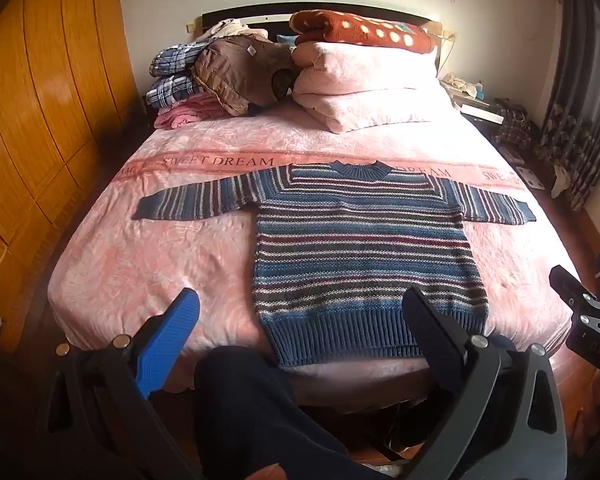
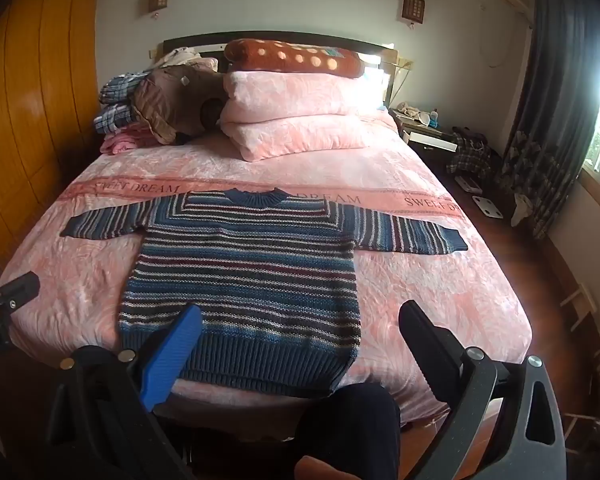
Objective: Fold small clothes
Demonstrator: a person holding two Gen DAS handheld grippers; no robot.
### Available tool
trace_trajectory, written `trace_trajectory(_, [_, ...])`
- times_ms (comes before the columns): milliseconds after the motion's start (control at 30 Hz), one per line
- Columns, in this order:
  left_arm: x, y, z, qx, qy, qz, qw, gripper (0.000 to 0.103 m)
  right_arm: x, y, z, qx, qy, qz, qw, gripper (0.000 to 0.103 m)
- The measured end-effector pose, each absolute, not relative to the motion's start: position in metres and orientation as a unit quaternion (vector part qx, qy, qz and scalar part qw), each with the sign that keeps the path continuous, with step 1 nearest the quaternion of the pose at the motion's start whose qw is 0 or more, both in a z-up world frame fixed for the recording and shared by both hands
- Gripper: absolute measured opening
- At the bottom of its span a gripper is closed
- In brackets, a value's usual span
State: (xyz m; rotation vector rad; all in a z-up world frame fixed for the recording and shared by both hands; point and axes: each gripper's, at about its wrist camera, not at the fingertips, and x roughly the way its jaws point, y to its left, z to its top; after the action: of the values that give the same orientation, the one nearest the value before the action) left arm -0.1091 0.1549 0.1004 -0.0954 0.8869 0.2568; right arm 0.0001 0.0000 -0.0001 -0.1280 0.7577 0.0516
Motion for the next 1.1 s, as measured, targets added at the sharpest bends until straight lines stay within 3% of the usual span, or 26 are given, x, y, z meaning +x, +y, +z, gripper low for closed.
trace_trajectory(1100, [-0.108,0.161,0.105,-0.042,0.425,0.129,0.895,0.1,0.003,-0.002,0.005,-0.062,0.368,0.022,0.927,0.099])
